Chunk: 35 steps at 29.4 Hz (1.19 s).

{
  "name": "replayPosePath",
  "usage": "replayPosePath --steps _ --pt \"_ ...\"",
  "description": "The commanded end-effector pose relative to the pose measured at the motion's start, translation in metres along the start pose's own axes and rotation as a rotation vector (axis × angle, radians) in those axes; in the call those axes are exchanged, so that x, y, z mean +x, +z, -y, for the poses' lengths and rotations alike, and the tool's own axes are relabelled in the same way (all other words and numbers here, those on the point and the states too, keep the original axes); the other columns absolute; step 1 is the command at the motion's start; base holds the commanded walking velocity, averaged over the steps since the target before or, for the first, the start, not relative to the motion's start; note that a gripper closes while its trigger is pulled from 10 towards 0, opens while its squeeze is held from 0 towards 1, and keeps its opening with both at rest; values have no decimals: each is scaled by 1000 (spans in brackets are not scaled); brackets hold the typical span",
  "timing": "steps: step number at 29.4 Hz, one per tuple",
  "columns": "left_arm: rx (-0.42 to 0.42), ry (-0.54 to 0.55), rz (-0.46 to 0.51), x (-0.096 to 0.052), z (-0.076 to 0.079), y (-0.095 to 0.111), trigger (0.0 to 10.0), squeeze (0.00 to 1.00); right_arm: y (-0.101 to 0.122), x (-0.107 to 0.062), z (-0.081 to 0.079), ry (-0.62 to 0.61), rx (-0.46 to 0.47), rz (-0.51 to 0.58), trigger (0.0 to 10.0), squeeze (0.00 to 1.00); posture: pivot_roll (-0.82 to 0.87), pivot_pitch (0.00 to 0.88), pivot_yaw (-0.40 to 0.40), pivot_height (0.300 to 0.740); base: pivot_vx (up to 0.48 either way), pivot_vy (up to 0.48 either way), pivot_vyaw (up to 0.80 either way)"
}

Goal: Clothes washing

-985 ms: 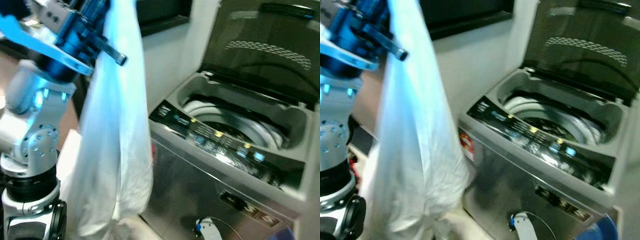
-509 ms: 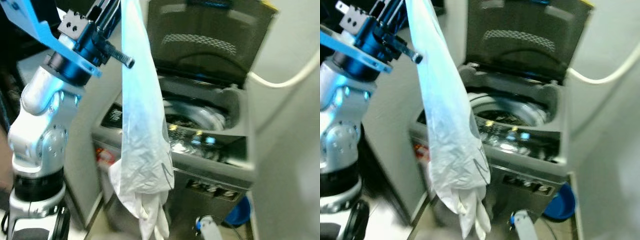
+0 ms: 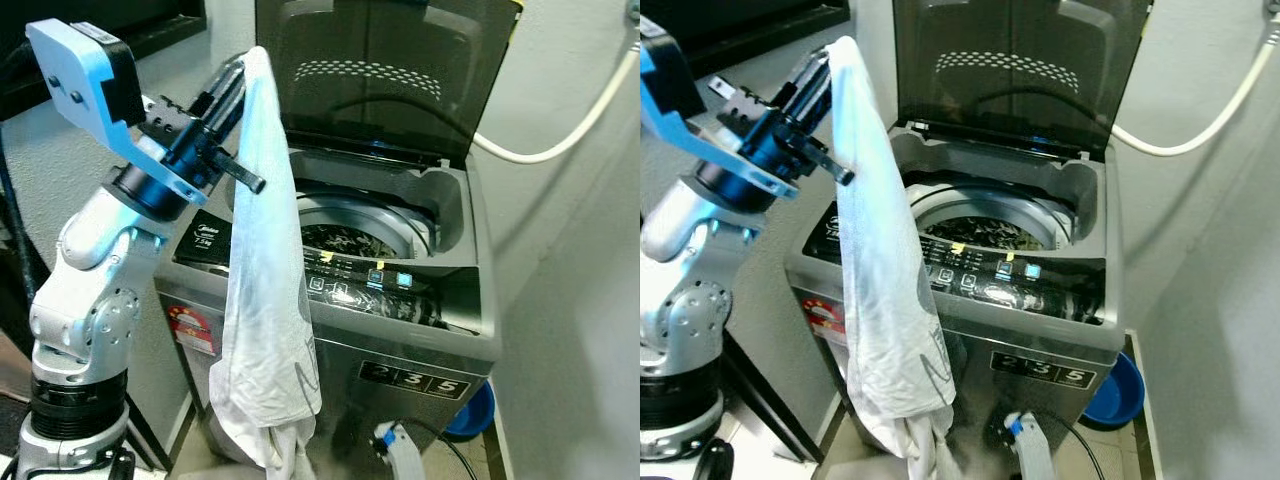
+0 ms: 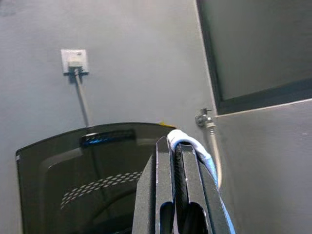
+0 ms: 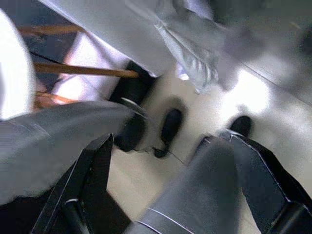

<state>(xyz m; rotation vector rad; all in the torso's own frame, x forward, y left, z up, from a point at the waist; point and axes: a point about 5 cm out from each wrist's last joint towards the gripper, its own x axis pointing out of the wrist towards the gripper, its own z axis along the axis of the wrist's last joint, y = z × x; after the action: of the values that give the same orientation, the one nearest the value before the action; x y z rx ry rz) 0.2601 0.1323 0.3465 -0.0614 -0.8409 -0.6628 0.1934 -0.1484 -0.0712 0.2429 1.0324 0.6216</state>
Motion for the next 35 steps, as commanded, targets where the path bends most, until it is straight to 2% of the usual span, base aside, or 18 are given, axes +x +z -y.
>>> replayPosePath --steps 1,2,5,10,11,12,15,18,19,20,21,22,23,24,27,31,33,35 --pt "-10 -52 35 3 8 4 10000 0 4 -1 -2 67 23 25 10000 0 26 0 -46 740 0 0 0" --pt "-27 -81 46 6 12 3 10000 0 14 -2 -5 150 28 62 10000 0 24 0 -44 740 0 0 0" --pt "-28 -98 55 9 14 4 10000 0 20 -3 -8 218 38 92 10000 0 23 0 -42 740 0 0 0" --pt "-29 -117 91 19 15 10 10000 0 48 -8 -19 450 70 217 10000 0 20 0 -37 740 0 0 0" --pt "-17 -120 98 21 14 11 10000 0 55 -10 -23 531 65 240 10000 0 17 0 -33 740 0 0 0" --pt "-17 -120 98 21 14 11 10000 0 55 -10 -23 531 65 240 10000 0 17 0 -33 740 0 0 0" --pt "-2 -129 116 26 14 14 10000 0 69 -14 -33 689 24 282 10000 0 13 0 -28 740 0 0 0" --pt "-2 -129 116 26 14 14 10000 0 69 -14 -33 689 24 282 10000 0 13 0 -28 740 0 0 0" --pt "-3 -129 123 28 14 15 10000 0 75 -14 -35 706 11 309 10000 0 10 0 -25 740 0 0 0" --pt "2 -127 135 29 14 17 10000 0 88 -16 -41 764 1 367 10000 0 11 0 -23 740 0 0 0" --pt "2 -127 135 29 14 17 10000 0 88 -16 -41 764 1 367 10000 0 11 0 -23 740 0 0 0" --pt "10 -121 145 31 14 18 10000 0 99 -19 -47 837 -11 415 10000 0 11 0 -22 740 0 0 0" --pt "10 -121 145 31 14 18 10000 0 99 -19 -47 837 -11 415 10000 0 11 0 -22 740 0 0 0" --pt "19 -115 151 32 14 19 10000 0 108 -22 -53 913 -29 442 10000 0 12 0 -22 740 0 0 0" --pt "33 -104 157 32 11 20 10000 0 114 -25 -60 983 -73 441 10000 0 14 0 -21 740 0 0 0" --pt "38 -100 159 31 9 21 10000 0 116 -25 -62 990 -93 432 10000 0 14 0 -21 740 0 0 0" --pt "51 -84 168 29 5 23 10000 0 125 -25 -71 1021 -137 454 10000 0 15 0 -22 740 0 0 0" --pt "54 -79 173 28 4 24 10000 0 131 -25 -75 1034 -136 474 10000 0 16 0 -23 740 0 0 0"
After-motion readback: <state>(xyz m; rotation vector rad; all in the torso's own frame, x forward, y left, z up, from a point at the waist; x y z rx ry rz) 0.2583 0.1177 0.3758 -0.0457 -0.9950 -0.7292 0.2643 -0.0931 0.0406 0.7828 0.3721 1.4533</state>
